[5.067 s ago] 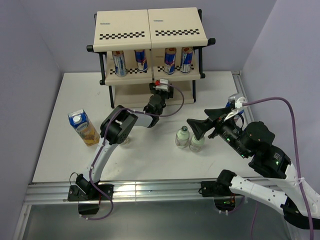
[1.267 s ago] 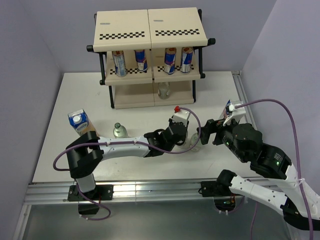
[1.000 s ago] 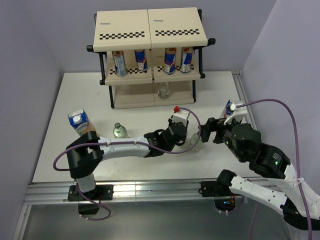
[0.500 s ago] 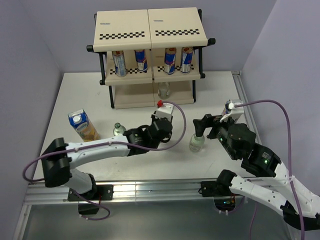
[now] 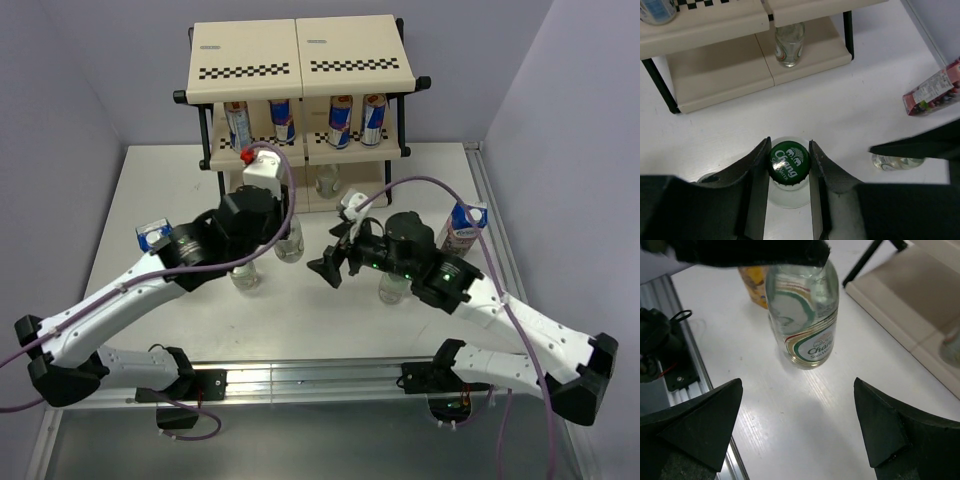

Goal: Place and organize the beverage onto the shelf
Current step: Pick up the drink from the center of the board.

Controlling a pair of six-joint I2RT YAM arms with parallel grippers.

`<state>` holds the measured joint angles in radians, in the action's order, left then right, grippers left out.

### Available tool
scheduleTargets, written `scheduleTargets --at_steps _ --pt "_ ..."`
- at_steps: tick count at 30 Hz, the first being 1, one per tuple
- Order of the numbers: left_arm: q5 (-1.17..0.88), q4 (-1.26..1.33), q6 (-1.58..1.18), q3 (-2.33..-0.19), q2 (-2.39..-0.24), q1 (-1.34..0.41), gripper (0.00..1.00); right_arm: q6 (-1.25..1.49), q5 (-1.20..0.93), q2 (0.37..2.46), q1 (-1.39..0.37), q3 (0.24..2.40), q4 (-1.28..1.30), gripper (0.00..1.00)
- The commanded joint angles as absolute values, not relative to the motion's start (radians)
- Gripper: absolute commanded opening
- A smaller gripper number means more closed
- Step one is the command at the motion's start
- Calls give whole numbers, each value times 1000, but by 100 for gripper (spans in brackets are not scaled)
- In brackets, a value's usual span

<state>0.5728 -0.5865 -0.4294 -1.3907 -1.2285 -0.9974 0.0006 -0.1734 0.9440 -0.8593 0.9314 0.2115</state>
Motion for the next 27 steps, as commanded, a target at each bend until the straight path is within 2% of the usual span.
scheduleTargets --at_steps 1,7,27 --pt "479 -589 -393 -1531 -1143 -986 0 -61 -347 1038 -854 998 8 98" --pt "333 -655 -338 -1615 -1131 -986 0 -11 -379 1153 -854 1066 -86 94" --pt "149 -650 -255 -1690 -1160 -986 0 64 -466 1193 -857 1022 -187 93"
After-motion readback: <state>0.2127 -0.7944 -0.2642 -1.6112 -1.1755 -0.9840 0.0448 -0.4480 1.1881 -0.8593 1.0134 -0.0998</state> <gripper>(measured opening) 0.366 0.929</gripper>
